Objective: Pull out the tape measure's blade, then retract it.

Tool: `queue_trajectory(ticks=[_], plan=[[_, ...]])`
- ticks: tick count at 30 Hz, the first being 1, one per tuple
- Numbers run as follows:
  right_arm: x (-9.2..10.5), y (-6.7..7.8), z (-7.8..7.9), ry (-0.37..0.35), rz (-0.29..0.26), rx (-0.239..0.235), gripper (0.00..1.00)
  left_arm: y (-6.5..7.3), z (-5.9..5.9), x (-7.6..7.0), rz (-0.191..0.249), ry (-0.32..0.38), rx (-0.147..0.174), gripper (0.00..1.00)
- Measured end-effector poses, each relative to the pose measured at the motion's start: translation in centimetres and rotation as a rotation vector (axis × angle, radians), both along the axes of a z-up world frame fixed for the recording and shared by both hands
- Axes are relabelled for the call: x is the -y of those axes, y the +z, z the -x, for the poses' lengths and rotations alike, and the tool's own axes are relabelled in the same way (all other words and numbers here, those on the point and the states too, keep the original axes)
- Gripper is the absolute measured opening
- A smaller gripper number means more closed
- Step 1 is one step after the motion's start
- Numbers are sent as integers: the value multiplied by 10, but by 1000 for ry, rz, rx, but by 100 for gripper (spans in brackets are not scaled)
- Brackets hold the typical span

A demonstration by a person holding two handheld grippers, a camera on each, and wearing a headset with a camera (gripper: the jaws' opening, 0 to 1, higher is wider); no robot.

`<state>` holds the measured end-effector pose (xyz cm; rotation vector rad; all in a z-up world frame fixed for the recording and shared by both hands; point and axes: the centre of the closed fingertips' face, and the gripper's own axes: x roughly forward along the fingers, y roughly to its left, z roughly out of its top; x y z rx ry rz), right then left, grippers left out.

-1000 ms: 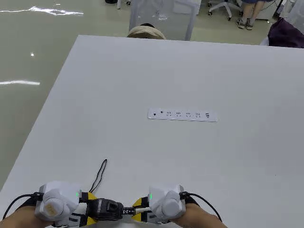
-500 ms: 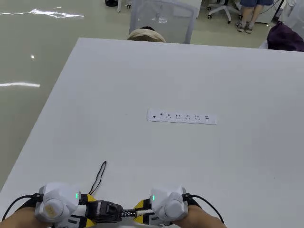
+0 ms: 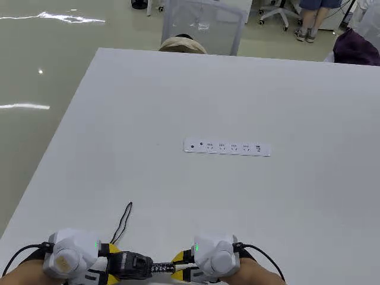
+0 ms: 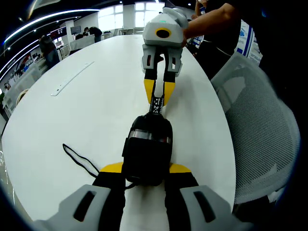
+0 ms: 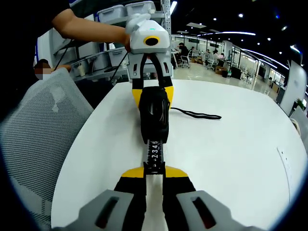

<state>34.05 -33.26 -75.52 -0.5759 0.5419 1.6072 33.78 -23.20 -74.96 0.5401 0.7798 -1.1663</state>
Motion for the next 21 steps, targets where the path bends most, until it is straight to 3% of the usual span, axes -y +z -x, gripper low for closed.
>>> queue_trajectory(ticks=[21], plan=[[12,1,0,-3,2,-18,9,0,0,1,-5,3,-3,27]])
